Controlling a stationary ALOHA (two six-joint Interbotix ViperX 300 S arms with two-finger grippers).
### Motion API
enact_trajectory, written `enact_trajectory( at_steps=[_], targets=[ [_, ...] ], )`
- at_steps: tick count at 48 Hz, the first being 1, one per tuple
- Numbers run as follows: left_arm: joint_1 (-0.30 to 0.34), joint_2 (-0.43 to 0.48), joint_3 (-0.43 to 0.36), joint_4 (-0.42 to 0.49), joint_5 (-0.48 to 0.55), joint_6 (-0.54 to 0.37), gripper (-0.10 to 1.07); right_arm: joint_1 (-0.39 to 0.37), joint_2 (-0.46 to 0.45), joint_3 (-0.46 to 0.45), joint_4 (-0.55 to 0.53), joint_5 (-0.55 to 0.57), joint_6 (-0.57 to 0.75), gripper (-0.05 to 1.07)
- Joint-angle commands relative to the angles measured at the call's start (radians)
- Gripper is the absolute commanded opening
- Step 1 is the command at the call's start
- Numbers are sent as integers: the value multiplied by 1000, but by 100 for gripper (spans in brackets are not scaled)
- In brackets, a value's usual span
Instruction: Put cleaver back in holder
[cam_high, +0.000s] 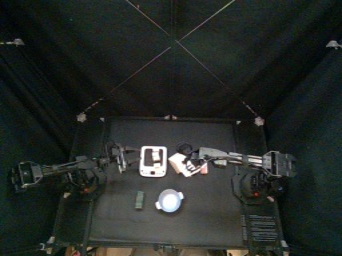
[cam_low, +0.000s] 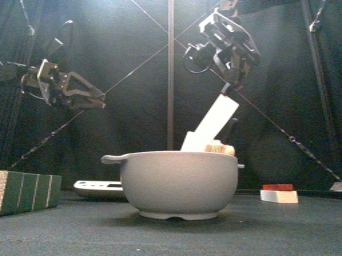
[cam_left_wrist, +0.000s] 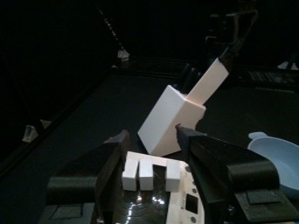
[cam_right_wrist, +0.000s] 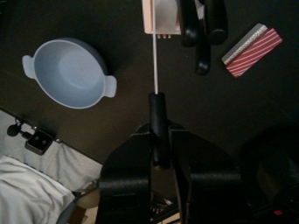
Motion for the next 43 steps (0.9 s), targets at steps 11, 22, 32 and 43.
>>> enact_trajectory(
  at_steps=[11,22,32,43],
  targets=[
    [0,2,-18,-2,-3,2,84,-25,32,-89,-8,49,-17,43],
    [2,2,-18,-2,-3,2,84,-26,37,-123,-14,51,-17,43],
    [2,2,-18,-2,-3,2,84,-35,57,-146,-14,55,-25,43],
    [2,2,-14,-2,-3,2,84,-51,81,-163,-14,52,-69,46]
  ],
)
